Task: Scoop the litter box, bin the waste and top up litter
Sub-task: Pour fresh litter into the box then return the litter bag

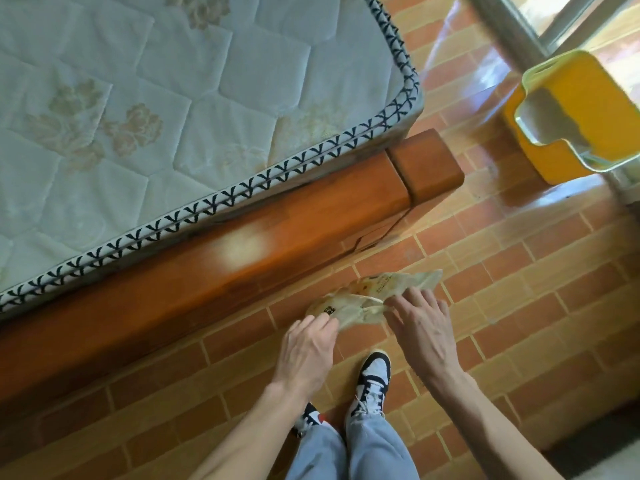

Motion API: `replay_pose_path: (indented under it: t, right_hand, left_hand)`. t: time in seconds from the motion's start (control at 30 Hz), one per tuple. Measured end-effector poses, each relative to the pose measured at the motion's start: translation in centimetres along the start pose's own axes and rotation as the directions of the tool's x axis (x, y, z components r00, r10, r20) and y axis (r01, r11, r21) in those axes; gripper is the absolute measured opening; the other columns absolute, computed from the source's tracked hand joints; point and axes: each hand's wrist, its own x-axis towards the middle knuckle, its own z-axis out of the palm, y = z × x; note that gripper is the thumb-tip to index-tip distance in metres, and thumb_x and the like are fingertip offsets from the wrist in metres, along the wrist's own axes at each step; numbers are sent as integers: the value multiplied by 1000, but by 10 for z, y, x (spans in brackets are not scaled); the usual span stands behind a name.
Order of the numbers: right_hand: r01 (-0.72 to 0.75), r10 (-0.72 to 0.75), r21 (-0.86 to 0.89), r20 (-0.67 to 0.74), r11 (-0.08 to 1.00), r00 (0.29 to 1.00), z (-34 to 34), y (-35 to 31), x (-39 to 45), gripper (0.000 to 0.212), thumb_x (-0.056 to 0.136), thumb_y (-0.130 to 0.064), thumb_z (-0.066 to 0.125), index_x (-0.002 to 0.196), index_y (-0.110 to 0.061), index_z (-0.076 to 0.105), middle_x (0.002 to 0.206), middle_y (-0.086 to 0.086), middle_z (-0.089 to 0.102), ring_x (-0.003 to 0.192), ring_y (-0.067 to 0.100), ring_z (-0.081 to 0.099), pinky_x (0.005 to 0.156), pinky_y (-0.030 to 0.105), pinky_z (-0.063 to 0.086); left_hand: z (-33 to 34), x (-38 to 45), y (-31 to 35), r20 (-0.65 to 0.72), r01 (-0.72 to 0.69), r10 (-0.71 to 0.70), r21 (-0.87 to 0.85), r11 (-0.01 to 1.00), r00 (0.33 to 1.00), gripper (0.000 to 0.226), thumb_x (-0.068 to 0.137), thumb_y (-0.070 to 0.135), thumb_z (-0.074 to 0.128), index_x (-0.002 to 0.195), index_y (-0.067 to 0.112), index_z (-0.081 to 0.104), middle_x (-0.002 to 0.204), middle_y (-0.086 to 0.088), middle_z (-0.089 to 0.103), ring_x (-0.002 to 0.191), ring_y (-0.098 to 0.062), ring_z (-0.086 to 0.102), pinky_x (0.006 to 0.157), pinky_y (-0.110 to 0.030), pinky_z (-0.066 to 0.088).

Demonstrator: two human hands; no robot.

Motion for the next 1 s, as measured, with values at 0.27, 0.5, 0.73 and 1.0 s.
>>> replay_pose_path:
  t: [0.27, 0.5, 0.73, 1.0]
  right_hand:
    - [-170, 174, 224, 1, 960, 985, -35, 40, 3, 23, 88, -25, 63, 110, -26, 69, 89, -9, 53, 81, 13, 50, 75, 34, 44]
    - [-740, 791, 646, 347, 188, 504, -69, 70, 22, 72, 84, -79, 51, 122, -21, 33, 111, 1, 52, 94, 20, 60, 79, 40, 49]
    - [-828, 469, 561, 736, -19, 488, -70, 125, 53, 57, 89, -71, 53, 95, -14, 57, 63, -3, 44, 45, 11, 33, 42, 22, 29]
    - [-742, 526, 670, 620, 33, 583, -72, 183, 78, 42, 106, -34, 33, 88, -6, 60, 66, 1, 49, 52, 16, 44, 45, 26, 37]
  left_hand:
    - [-18, 42, 43, -59, -138, 138, 0, 990, 989, 19, 87, 0, 77, 102, 13, 73, 81, 4, 66, 68, -10, 59, 61, -18, 45]
    - [-10, 77, 88, -49, -210, 210, 17, 978, 976, 20, 82, 1, 81, 95, 14, 73, 79, 5, 65, 67, -3, 51, 63, -13, 35]
    - [11, 117, 139, -9, -309, 309, 17, 951, 951, 21, 80, 2, 84, 95, 13, 73, 81, 4, 68, 65, -5, 59, 60, -11, 42]
    - [33, 170, 191, 20, -354, 354, 19, 935, 935, 21, 82, 2, 83, 93, 15, 70, 79, 6, 64, 63, -4, 55, 58, -11, 38]
